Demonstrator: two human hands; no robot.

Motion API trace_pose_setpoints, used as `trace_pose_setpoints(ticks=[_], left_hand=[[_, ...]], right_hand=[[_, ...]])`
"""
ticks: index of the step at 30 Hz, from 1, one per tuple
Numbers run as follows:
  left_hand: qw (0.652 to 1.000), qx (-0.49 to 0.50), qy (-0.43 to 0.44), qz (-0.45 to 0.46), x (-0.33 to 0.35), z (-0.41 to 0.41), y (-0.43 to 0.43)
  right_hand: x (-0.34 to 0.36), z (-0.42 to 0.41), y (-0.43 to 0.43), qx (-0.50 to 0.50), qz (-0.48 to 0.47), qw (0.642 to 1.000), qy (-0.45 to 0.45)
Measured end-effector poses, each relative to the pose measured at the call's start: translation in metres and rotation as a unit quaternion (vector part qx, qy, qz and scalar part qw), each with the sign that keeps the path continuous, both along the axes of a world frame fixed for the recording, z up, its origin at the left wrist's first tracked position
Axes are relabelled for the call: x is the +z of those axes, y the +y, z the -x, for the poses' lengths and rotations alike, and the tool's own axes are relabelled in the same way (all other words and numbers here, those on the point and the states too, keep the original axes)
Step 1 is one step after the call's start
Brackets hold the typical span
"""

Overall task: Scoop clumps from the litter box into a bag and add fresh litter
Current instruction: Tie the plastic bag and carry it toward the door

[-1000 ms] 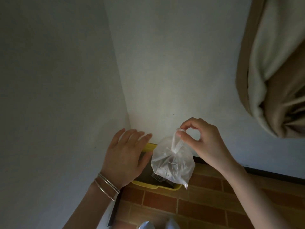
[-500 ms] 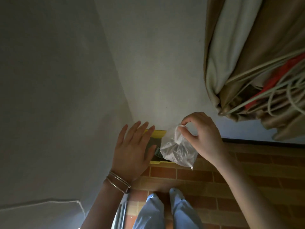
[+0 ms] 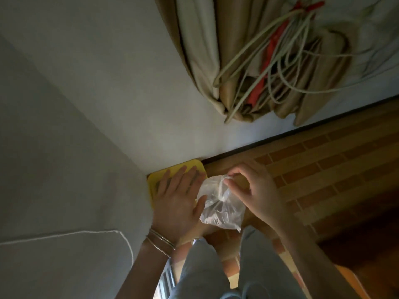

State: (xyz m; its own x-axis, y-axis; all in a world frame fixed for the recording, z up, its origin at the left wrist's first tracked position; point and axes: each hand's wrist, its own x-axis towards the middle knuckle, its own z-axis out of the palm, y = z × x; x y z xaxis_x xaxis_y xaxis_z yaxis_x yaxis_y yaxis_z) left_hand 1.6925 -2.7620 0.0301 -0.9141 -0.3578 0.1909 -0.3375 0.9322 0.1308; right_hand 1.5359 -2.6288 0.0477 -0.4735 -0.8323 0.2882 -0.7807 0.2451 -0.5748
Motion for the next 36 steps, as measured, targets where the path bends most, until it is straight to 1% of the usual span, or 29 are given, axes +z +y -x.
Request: trace_pose_setpoints(ticks=[8,13,16,19,26,28,32,36], left_hand=[[0.995,-0.096,-0.035,-0.016,0.006,0.058,0.018],[0.988,-0.151,-0.011,-0.007,0.009,0.104,0.046],[0.988,-0.156,-0.008,-0.008,0.009,0.134,0.068],[0.988,-0.15,-0.031,-0.038,0.013,0.165,0.093],[0.981,-0.172,-0.079,-0.039,0.01,0.251,0.172],[0.979,-0.187,-0.074,-0.037,0.01,0.279,0.197],[0.977,-0.209,-0.038,-0.025,0.02,0.33,0.245],[0.973,-0.225,-0.049,-0.024,0.028,0.373,0.28]], right_hand=[[-0.008,0.031,0.051,-0.115,0.033,0.993,0.004],[-0.005,0.062,0.092,-0.156,0.029,0.987,-0.01],[-0.001,0.086,0.12,-0.178,0.014,0.984,-0.014],[0.004,0.115,0.149,-0.193,0.009,0.981,-0.029],[0.012,0.191,0.233,-0.214,-0.017,0.975,-0.055],[0.013,0.213,0.257,-0.226,-0.019,0.972,-0.057],[0.018,0.252,0.301,-0.242,-0.012,0.968,-0.067],[0.026,0.281,0.337,-0.287,-0.015,0.955,-0.074]])
